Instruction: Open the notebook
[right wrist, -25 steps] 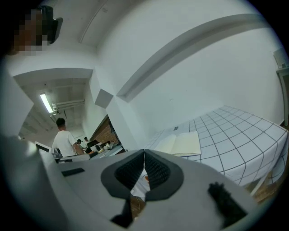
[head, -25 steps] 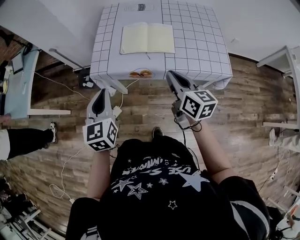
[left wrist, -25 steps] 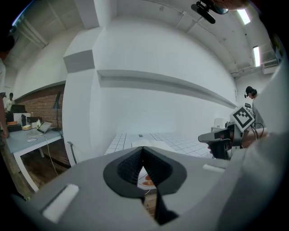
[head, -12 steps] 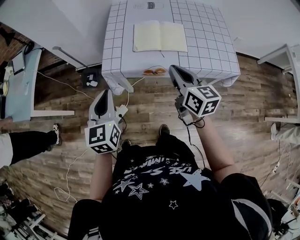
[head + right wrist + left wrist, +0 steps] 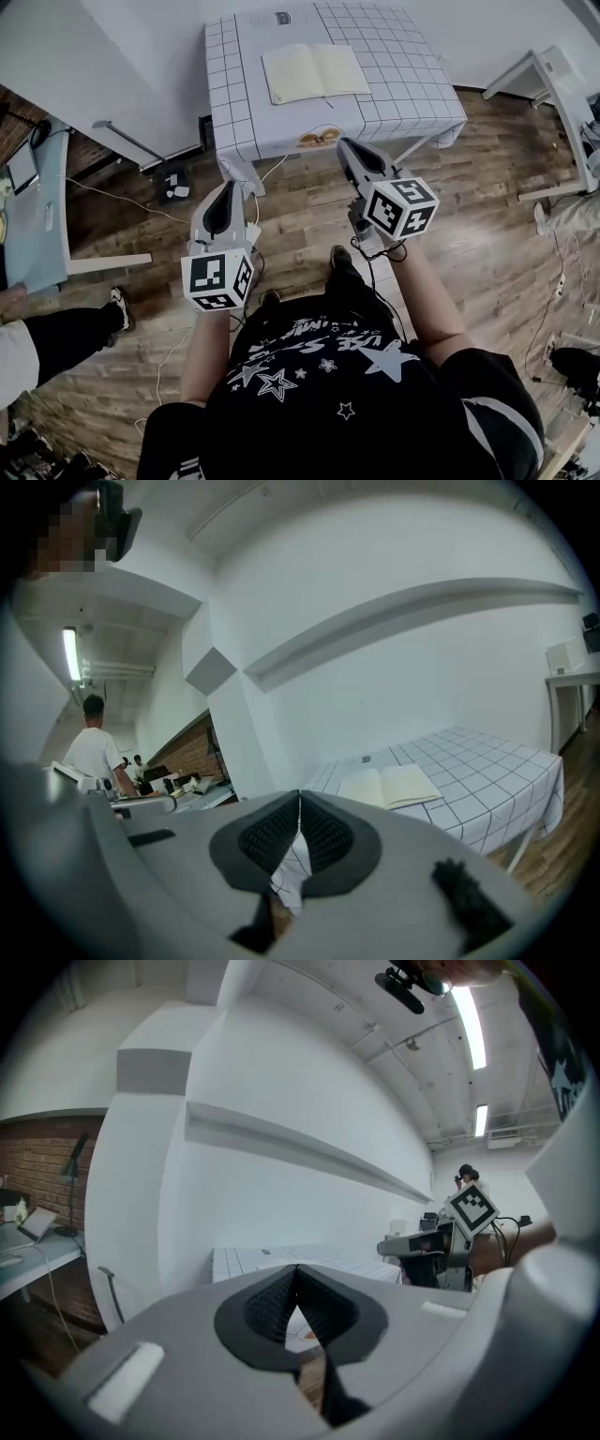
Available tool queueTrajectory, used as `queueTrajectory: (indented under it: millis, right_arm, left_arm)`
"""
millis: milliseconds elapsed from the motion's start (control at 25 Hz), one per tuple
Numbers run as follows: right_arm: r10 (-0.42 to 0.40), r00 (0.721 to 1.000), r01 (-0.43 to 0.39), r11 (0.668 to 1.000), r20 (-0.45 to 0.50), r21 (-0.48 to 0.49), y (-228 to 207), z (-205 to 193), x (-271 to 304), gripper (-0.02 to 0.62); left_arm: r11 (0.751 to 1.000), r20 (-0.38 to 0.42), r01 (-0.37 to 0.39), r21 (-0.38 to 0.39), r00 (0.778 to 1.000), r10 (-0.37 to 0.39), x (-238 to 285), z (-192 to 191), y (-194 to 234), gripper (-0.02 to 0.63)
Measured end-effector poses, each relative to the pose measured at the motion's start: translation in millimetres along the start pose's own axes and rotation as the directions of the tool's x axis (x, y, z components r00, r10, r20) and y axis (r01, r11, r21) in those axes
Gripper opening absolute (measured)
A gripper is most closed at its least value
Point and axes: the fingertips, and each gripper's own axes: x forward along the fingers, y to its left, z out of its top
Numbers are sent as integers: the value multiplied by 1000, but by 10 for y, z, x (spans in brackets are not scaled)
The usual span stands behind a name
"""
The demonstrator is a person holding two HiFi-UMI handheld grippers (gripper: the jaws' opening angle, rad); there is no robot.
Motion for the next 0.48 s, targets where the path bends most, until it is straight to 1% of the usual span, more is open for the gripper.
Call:
queueTrajectory:
  millis: [120, 320, 480]
  right_arm:
    - [-45, 999, 46, 999, 28, -12, 234, -23, -54, 15]
    - [-123, 991, 124, 992, 52, -8, 672, -177, -308, 15]
    - [-180, 982, 181, 984, 58, -1, 952, -301, -625, 15]
  left_arm:
    - [998, 39, 68, 14, 997, -69, -120, 70, 69, 9]
    - [987, 38, 157, 16, 987, -158, -409, 16, 210, 9]
    - [971, 30, 237, 35, 971, -238, -561, -25, 197, 9]
